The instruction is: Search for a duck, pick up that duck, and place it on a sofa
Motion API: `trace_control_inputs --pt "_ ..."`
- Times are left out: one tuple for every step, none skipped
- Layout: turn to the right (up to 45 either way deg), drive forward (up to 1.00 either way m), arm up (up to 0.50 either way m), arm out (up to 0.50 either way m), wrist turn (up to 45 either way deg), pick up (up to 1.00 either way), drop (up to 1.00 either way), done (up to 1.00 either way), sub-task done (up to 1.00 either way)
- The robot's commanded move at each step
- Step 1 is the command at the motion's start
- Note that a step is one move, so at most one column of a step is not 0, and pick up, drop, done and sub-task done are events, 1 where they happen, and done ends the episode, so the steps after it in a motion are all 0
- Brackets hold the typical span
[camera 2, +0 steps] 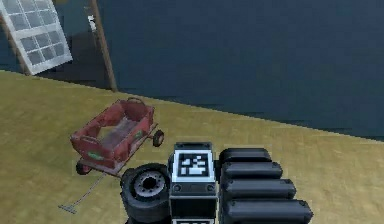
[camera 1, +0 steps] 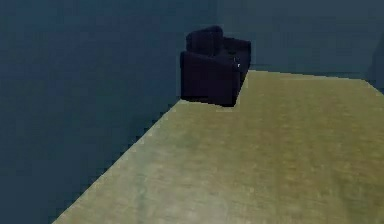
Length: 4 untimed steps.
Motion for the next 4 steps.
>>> trace_control_inputs --pt "3.0 0.0 0.0 0.0 0.0 0.0 0.0 0.0 0.0" --pt "0.0 0.65 0.0 0.0 0.0 0.0 0.0 0.0 0.0" --pt "15.0 0.0 0.0 0.0 0.0 0.0 0.0 0.0 0.0" --pt "0.0 0.65 0.0 0.0 0.0 0.0 0.0 0.0 0.0"
